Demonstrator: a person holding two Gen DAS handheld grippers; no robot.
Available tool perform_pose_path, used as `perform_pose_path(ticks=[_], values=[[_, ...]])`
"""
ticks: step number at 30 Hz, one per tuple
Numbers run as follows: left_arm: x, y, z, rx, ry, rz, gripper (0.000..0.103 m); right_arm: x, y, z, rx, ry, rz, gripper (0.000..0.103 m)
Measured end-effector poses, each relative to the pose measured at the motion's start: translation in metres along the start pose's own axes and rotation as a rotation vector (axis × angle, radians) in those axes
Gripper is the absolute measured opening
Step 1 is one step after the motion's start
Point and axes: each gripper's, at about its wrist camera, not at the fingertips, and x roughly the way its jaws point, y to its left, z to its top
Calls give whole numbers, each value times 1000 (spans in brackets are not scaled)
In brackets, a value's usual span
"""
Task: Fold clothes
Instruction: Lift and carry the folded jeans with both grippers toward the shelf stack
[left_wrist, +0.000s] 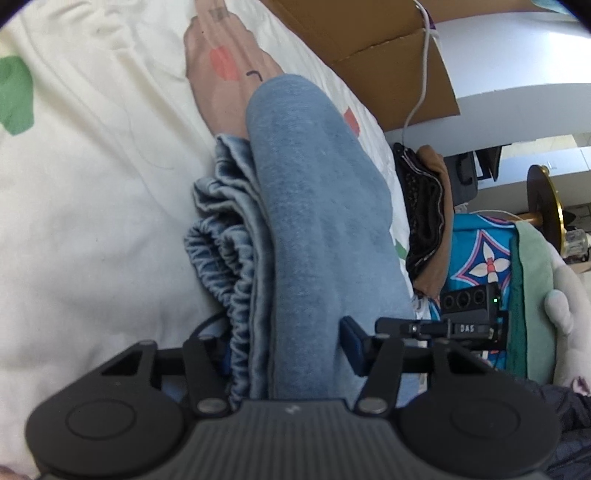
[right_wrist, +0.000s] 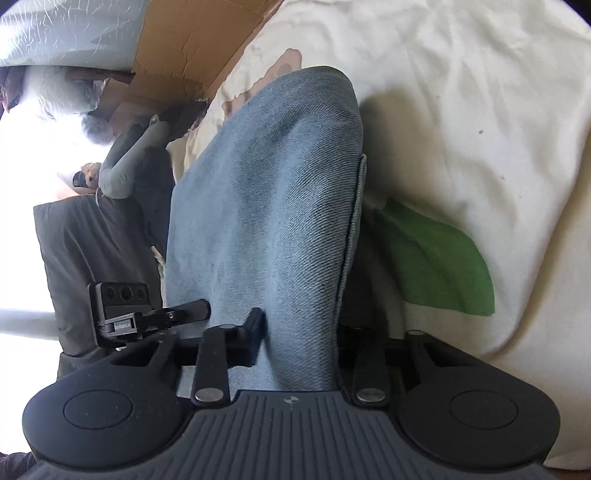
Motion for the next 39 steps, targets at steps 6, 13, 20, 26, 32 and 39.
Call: perform_pose_path(ticks=[6,13,20,26,32,39], values=[[-8,-12,-4,-19,-24,35,52,-8,19,-1,-52,5,-21,22],[-24,-37,-14,-50,-26,79,49,-24,43,-5,-102,33,-40,22],[-53,-70,-18,-81,-65,125,49,-45,80,0,-155,47,-15,22],[-88,-117,-11,-97,-111,154,48,-74,135,11,-214,51,-18,22],[-125,-173,-5,-84,-164,139,48,-116,198,15,-265,22,-9,22],[-157,-242,1,-56,-195,149,48,-170,270,14,-340,-25,-54,22]])
